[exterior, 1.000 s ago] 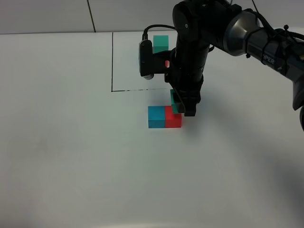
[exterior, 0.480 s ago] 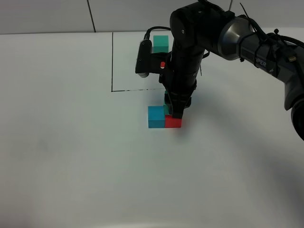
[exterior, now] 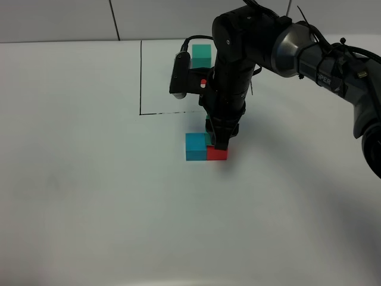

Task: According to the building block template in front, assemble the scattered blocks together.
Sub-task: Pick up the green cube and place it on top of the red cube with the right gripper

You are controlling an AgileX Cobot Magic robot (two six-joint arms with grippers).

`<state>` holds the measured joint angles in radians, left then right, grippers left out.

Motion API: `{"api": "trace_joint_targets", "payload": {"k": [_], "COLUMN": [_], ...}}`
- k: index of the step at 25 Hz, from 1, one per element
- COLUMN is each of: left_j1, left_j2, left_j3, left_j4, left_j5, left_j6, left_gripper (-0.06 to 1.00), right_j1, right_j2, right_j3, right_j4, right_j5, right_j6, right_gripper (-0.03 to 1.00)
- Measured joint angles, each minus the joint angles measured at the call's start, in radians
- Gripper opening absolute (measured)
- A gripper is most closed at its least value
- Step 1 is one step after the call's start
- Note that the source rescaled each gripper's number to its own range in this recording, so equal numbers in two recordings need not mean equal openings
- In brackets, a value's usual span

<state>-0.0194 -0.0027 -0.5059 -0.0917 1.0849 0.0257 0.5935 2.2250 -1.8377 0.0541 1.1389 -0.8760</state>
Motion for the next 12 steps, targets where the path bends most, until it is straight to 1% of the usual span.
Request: {"api": "trace_joint_targets", "payload": {"k": [12], "left_j1": [0.0], "left_j2": [0.0], "left_j3": [0.0], "left_j4": [0.0], "left_j5": [0.0], "left_j6": [0.0], "left_gripper": [0.76], "right_j1": [0.0], "right_j2": [0.005], "right_j3": [0.0], "right_j4": [0.0], "right_j5": [-0.002], "right_j6": [0.0], "right_gripper": [0.0]}}
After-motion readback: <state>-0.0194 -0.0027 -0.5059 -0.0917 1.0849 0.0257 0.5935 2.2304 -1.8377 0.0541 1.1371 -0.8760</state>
